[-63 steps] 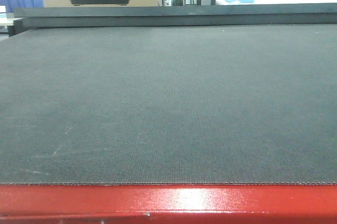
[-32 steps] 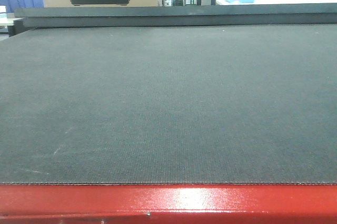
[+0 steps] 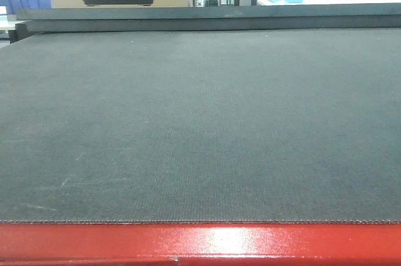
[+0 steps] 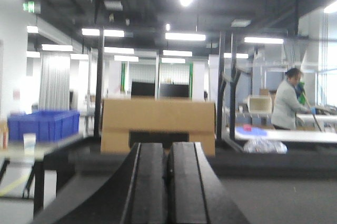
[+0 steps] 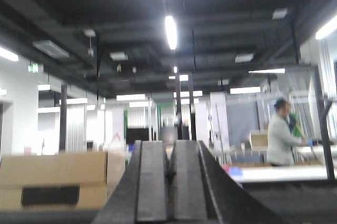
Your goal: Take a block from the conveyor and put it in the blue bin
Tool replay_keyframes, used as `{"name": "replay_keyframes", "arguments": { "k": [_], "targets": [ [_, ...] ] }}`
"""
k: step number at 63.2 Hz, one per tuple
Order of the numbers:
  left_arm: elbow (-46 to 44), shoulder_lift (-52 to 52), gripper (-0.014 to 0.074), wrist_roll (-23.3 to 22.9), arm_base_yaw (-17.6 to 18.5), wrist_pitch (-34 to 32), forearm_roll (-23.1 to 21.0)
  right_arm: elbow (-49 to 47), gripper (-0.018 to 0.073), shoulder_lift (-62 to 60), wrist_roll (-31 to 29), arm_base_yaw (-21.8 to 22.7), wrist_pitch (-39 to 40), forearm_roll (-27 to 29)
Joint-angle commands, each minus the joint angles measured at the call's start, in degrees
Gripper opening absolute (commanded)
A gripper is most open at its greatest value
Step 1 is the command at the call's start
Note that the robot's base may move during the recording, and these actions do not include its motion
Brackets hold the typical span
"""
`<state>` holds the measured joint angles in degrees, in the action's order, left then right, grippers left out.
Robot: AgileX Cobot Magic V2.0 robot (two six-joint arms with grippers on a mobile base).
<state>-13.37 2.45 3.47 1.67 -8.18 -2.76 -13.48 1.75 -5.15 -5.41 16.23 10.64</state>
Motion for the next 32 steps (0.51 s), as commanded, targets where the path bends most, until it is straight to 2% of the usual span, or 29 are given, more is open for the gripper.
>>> {"name": "replay_keyframes", "arguments": {
  "k": [1, 10, 18, 25, 32],
  "targets": [
    [-6.17, 3.71, -0.0111, 1.93, 0.22, -1.19, 0.44, -5.76, -0.0168, 3.94, -0.92, 0.32, -0.80, 0.48],
    [-17.63, 12.43, -0.0111, 1.92, 0.22, 1.86, 0.44, -14.01, -0.0168, 11.47, -0.92, 0.32, -4.12, 0.48],
    [-27.05, 19.10, -0.0111, 1.92, 0.22, 8.96, 0.44, -22.44, -0.0168, 17.70, -0.92, 0.32, -17.14, 0.48],
    [-35.64, 25.48, -0.0111, 1.92, 0.22, 19.09, 0.44, -29.43, -0.0168, 23.67, -0.92, 0.32, -28.21, 0.38],
    [-44.64, 32.36, -0.0111, 1.92, 0.22, 34.73, 0.44, -36.21, -0.0168, 30.60, -0.92, 0.32, -37.76, 0.23]
  ]
}}
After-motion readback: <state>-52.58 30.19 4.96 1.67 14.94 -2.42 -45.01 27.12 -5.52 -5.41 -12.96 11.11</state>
